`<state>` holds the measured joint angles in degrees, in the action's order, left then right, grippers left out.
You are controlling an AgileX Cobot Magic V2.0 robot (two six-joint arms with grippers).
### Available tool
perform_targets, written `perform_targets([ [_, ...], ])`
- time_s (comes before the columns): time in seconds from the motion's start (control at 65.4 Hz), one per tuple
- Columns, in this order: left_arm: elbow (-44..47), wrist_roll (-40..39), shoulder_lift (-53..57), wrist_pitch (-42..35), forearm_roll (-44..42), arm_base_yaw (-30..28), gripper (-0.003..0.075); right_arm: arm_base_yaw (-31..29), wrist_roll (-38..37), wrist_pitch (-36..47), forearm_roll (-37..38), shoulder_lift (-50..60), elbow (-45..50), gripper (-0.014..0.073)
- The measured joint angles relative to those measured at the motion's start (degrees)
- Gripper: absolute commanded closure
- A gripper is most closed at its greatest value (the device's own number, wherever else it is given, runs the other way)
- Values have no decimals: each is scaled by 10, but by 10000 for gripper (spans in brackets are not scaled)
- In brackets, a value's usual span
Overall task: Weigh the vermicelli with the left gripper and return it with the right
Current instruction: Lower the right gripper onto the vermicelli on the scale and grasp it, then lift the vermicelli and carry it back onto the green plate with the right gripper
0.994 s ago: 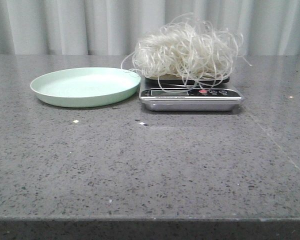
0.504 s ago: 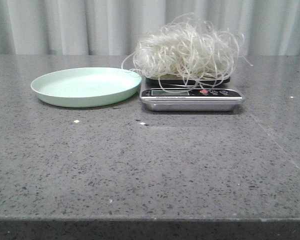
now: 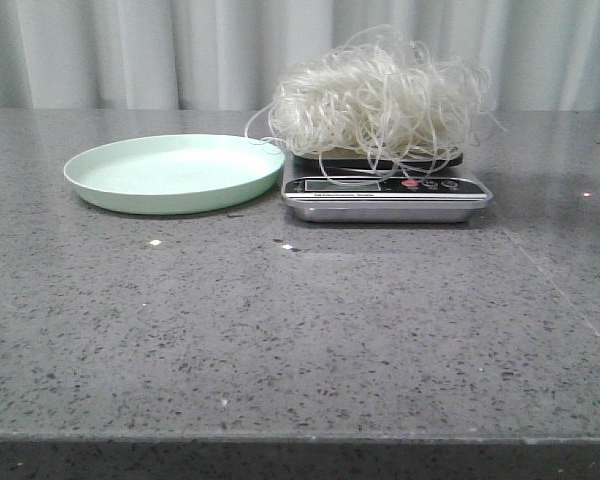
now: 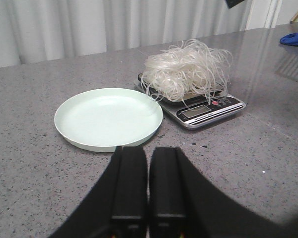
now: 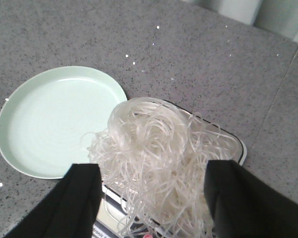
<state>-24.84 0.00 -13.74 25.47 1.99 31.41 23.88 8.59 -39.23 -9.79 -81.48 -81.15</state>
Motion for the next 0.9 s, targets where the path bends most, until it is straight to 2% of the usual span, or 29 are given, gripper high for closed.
perform_targets([
  [0.199,0,0,0,0,0,0,594,1,2,-54,5,-120,-75,48],
  [0.504,0,0,0,0,0,0,593,1,16,-83,19,-212,-98,54],
  [0.535,0,0,0,0,0,0,594,1,18,-82,22,-217,-101,75],
  [0.612,0,0,0,0,0,0,594,1,20,-81,31,-226,-106,198],
  [0.627,0,0,0,0,0,0,594,1,20,-81,34,-228,-106,269],
  [0.642,0,0,0,0,0,0,593,1,21,-81,34,-228,-107,269],
  [0.657,0,0,0,0,0,0,594,2,21,-81,37,-229,-108,348],
  [0.673,0,0,0,0,0,0,594,2,21,-81,37,-229,-107,368],
  [0.703,0,0,0,0,0,0,593,2,21,-80,40,-230,-108,464],
  [0.719,0,0,0,0,0,0,594,2,22,-80,41,-231,-109,474],
  [0.795,0,0,0,0,0,0,594,2,22,-81,41,-232,-112,418],
  [0.902,0,0,0,0,0,0,593,2,22,-108,41,-237,-137,417],
])
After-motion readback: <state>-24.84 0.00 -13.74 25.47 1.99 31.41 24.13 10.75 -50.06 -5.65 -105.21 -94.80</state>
